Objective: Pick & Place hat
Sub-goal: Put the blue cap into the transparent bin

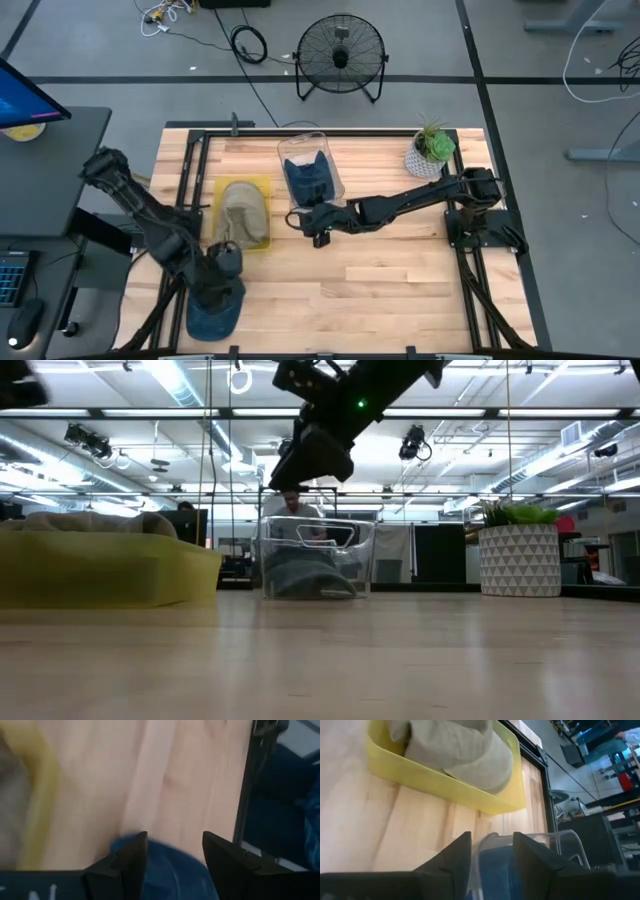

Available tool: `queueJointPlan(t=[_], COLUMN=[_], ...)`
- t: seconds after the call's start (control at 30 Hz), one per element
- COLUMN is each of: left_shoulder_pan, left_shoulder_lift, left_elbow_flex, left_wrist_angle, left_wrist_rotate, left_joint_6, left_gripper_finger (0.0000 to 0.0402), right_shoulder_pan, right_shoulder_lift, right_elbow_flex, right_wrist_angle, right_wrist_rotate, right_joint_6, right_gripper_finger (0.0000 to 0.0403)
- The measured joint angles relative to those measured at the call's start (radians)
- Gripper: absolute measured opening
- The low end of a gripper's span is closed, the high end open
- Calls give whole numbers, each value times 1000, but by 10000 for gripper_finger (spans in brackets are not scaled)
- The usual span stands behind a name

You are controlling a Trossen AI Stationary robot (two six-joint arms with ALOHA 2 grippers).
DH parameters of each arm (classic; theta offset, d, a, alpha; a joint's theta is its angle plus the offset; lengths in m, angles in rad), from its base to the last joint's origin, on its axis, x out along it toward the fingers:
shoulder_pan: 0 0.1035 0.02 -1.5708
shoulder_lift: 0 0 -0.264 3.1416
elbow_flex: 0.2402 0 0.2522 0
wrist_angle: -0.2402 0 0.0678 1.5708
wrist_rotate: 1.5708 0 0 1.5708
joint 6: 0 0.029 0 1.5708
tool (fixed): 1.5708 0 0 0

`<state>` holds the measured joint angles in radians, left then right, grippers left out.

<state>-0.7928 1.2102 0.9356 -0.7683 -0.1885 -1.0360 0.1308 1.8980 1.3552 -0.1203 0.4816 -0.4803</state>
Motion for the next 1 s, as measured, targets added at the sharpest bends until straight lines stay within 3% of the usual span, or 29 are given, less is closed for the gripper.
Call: queueJointPlan(t=[0.3, 0.6, 0.83, 1.0], left_shoulder_pan=[-189, -249, -249, -227], left_shoulder_lift=[117, 230, 318, 369], left_elbow_flex=[-21, -21, -21, -20], left_wrist_angle=[-1, -28, -13, 47], left_wrist_rotate=[13, 42, 89, 95], left_joint_6=[-266, -422, -441, -346], left_gripper_finger=[195, 195, 195, 176], right_shoulder_pan=[22, 22, 22, 22], right_shoulder_lift=[0, -1, -2, -2], right_elbow_flex=[0, 1, 1, 1], right_wrist_angle=[0, -2, -2, 0], right_wrist_rotate=[0, -2, -3, -3], right_joint_6=[38, 106, 106, 106], right_gripper_finger=[149, 149, 149, 149])
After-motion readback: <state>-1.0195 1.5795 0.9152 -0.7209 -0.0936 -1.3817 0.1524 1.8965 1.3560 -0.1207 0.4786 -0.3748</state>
